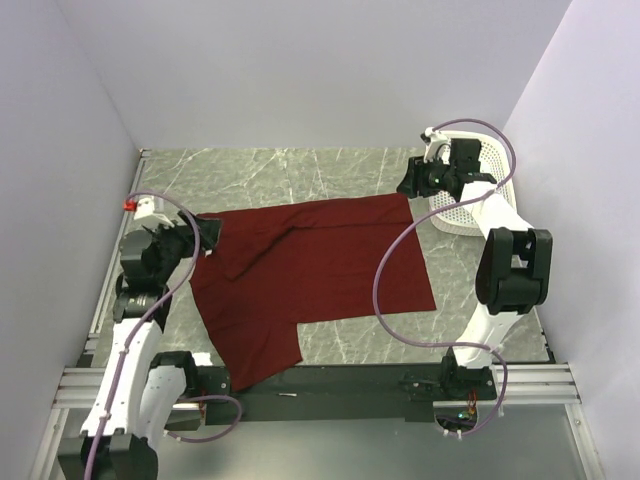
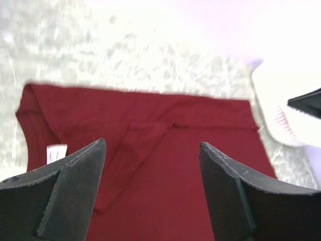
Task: Fold and stack the t-shirts
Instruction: Fold the tshirt
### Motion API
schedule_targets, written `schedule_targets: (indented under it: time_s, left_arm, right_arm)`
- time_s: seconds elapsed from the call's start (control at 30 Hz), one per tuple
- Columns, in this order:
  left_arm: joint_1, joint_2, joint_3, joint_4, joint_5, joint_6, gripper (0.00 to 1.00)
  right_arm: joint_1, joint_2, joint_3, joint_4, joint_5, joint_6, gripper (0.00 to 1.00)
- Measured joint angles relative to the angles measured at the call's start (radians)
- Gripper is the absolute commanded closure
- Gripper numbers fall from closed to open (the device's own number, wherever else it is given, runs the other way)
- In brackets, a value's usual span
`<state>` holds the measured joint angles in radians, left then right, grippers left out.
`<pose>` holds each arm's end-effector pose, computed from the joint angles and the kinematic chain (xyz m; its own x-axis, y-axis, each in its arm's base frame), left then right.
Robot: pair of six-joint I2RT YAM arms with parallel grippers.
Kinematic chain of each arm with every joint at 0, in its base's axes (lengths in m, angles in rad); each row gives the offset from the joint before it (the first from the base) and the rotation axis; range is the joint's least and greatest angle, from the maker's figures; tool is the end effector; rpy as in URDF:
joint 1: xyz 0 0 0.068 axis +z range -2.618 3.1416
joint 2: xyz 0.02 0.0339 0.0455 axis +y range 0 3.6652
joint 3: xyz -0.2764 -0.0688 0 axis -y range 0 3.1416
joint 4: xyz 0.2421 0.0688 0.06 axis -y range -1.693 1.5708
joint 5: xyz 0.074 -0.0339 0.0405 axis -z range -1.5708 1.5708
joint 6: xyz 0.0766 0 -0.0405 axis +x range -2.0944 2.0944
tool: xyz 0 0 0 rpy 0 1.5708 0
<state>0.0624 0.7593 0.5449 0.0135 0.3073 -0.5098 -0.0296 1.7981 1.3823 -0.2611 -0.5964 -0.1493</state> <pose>0.2139 -0.0098 0.2816 -0.2892 -0.4841 -0.8258 0.1091 0.8404 -0.5309 0.4362 0.0301 0.2538 -0.5577 -0.1066 -0.8232 -0.5017 0.8334 0.2320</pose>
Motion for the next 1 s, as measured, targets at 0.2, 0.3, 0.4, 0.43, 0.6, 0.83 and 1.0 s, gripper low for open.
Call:
schedule_targets:
  time_s: [0.2,0.3,0.4,0.43,0.6,0.83,1.0]
  left_arm:
    - [0.0,0.144,0.069,0.005,0.034,-0.005,0.27]
    - [0.0,0.348,0.11,-0.016,0.083,-0.002,0.31]
    - [-0.002,0.53,0.159,-0.07,0.126,0.019,0.34]
    - [-0.004,0.587,0.183,-0.09,0.135,0.029,0.35]
    - [-0.047,0.782,0.321,-0.138,0.149,0.086,0.38]
    - [-0.112,0.95,0.468,-0.162,0.168,0.143,0.41]
    - [-0.119,0.982,0.472,-0.198,0.167,0.159,0.41]
  right_arm:
    - [0.016,-0.046,-0.004,-0.045,-0.034,0.003,0.44]
    - [0.019,-0.085,-0.009,-0.096,-0.079,-0.008,0.45]
    - [0.027,-0.134,-0.025,-0.161,-0.13,-0.031,0.45]
    - [0.03,-0.153,-0.037,-0.181,-0.148,-0.037,0.45]
    - [0.052,-0.25,-0.128,-0.25,-0.219,-0.053,0.45]
    - [0.059,-0.283,-0.205,-0.275,-0.257,-0.054,0.45]
    - [0.059,-0.283,-0.206,-0.277,-0.263,-0.053,0.45]
